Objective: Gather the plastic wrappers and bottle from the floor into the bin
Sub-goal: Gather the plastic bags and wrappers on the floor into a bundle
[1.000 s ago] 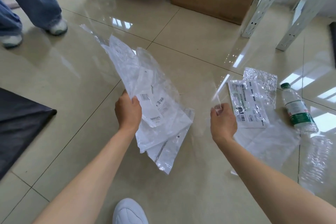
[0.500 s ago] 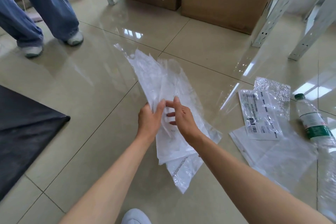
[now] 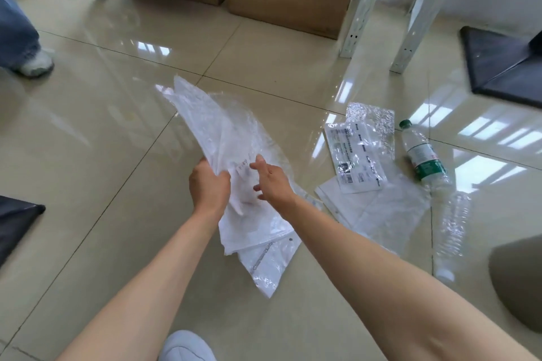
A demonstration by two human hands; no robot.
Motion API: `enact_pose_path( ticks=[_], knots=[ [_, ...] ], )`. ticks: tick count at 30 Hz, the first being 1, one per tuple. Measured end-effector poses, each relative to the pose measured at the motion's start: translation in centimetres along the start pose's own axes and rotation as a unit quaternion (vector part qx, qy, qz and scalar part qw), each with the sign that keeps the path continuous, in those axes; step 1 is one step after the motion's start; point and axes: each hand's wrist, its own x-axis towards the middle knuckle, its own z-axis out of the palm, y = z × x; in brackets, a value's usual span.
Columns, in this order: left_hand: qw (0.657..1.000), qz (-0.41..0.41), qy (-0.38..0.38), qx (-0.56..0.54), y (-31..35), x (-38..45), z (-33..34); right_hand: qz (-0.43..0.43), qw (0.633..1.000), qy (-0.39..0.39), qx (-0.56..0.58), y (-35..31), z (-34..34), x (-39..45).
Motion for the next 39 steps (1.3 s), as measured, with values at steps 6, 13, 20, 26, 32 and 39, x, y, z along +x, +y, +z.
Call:
enact_pose_path(
  ticks=[6,13,20,26,32,39],
  knots=[
    [0.997,0.061,0.005,0.047,3.8,-2.2,1.8,0.084,0.978,0.159,-0.105,5.4,-9.5,-1.3],
    [0.993,0.090,-0.005,0.079,6.8,-2.8,3.1,0.294,0.895,0.306,-0.136,11.6,-17.6,-4.7],
    [0.988,0.114,0.009,0.100,7.3,-2.7,4.6,0.384,0.851,0.343,-0.099,16.3,-19.8,-5.1],
    [0.986,0.113,0.031,0.117,6.7,-2.5,5.6,0.348,0.867,0.355,-0.033,17.3,-20.7,-3.0],
    [0.988,0.114,0.015,0.105,7.6,-3.1,7.2,0.104,0.911,0.378,-0.131,12.0,-18.9,-1.8],
    [0.992,0.103,-0.043,0.059,8.2,-4.0,8.5,-0.124,0.975,0.170,0.077,3.7,-13.0,-1.0]
  ],
)
